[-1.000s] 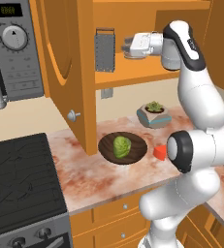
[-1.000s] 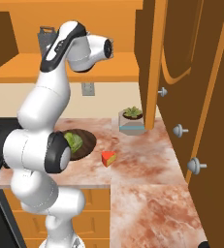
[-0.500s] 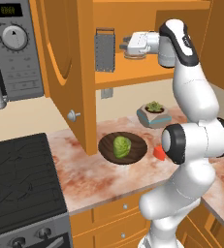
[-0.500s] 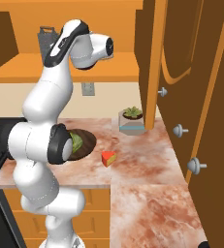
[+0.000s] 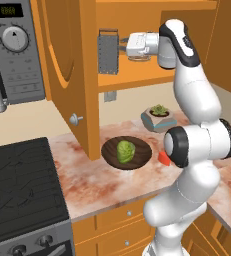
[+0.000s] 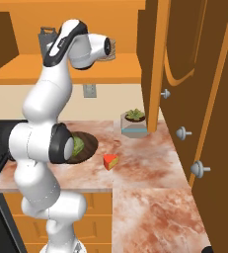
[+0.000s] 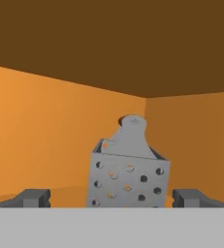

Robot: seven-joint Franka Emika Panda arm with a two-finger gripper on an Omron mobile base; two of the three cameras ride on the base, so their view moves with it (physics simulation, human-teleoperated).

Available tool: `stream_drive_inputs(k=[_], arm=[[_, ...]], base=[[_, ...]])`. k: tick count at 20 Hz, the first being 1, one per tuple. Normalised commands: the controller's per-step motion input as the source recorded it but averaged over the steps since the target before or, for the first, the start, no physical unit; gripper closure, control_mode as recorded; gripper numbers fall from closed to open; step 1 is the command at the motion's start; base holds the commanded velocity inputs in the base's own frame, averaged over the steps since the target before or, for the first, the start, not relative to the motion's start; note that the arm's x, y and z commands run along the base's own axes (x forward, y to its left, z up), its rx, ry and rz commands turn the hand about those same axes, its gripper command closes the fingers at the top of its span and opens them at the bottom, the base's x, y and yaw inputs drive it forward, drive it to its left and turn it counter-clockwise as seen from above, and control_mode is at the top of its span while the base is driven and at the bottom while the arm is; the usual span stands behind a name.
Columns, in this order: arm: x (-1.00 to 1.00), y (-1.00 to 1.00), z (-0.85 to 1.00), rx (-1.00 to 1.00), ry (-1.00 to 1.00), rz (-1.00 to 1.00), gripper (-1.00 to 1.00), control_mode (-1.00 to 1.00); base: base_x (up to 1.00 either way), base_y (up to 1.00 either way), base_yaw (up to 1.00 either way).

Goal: Pick the cheese from the fridge and the cheese grater from the cabinet and place them next to the salad bowl.

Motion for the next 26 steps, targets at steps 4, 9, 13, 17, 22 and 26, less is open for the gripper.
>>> stream_drive_inputs(k=[4,9,13,17,22,26], arm=[[0.06,0.33,0.00,0.00,0.01,0.03,-1.00,-1.00],[0.07,0.05,0.00,0.02,0.00,0.01,-1.00,-1.00],[0.00,0.00,0.00,0.03,0.00,0.00,-1.00,-1.00],[0.00,0.00,0.00,0.03,0.00,0.00,-1.00,-1.00],[-0.02,0.00,0.00,0.04,0.00,0.04,-1.00,-1.00],[0.00,0.00,0.01,0.02,0.00,0.05,-1.00,-1.00]], base=[[0.00,0.00,0.00],[0.00,0.00,0.00],[0.00,0.00,0.00],[0.00,0.00,0.00],[0.00,0.00,0.00],[0.00,0.00,0.00]])
